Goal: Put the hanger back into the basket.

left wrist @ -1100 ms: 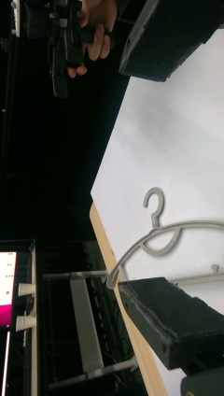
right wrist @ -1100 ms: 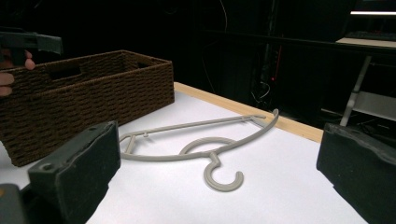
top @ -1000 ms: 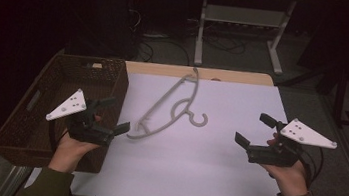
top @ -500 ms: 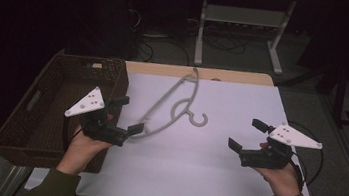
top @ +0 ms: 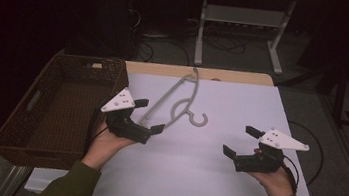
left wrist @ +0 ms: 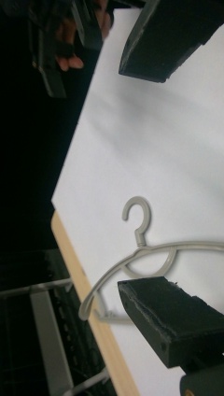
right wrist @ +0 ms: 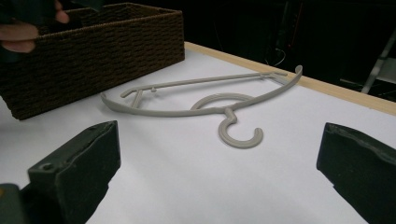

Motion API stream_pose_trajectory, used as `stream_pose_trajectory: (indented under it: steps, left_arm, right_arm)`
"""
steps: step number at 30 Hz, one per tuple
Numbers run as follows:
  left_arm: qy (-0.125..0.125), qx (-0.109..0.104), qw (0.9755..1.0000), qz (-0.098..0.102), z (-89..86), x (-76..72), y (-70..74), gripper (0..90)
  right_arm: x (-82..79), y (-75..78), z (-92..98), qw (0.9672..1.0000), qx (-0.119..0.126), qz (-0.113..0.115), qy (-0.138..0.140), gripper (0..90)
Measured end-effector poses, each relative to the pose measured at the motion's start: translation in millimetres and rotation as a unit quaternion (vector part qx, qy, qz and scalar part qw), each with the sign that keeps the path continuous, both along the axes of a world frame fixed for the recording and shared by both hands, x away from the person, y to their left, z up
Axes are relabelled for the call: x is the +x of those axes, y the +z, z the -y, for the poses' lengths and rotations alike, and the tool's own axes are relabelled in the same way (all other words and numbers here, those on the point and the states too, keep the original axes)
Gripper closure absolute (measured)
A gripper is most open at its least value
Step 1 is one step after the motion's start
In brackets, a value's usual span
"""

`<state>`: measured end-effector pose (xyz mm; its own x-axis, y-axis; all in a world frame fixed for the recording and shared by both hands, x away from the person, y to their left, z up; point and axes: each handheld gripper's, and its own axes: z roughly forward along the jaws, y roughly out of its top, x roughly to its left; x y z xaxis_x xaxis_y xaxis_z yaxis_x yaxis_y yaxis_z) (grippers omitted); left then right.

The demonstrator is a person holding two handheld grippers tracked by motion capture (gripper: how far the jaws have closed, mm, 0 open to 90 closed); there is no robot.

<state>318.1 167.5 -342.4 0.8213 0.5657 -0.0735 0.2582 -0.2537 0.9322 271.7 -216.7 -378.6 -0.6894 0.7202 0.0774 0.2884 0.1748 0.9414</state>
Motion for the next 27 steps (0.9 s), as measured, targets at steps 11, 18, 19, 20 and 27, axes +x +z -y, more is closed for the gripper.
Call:
stream_pose_trajectory:
  steps: [11,18,19,20,27]
  left_arm:
    - [-0.003,0.033,0.9989,-0.034,27.6,34.4,-32.0,15.0]
    - [0.007,0.054,0.9973,-0.049,31.0,54.7,-50.6,25.7]
    - [0.007,0.054,0.9973,-0.049,31.0,54.7,-50.6,28.0]
    - [0.014,0.062,0.9966,-0.053,31.6,59.0,-54.5,29.3]
    - [0.022,0.092,0.9937,-0.060,32.0,72.3,-67.2,40.2]
  right_arm:
    - [-0.9,-1.3,3.6,1.0000,-0.002,0.003,-0.007,0.0]
    - [0.0,-2.4,3.8,1.0000,-0.006,0.004,-0.007,0.0]
    - [0.0,-2.4,3.8,1.0000,-0.006,0.004,-0.007,0.0]
    - [-0.1,-2.8,2.8,1.0000,-0.006,-0.001,-0.006,0.0]
    - [0.6,-4.2,1.6,0.9999,-0.010,-0.003,-0.004,0.0]
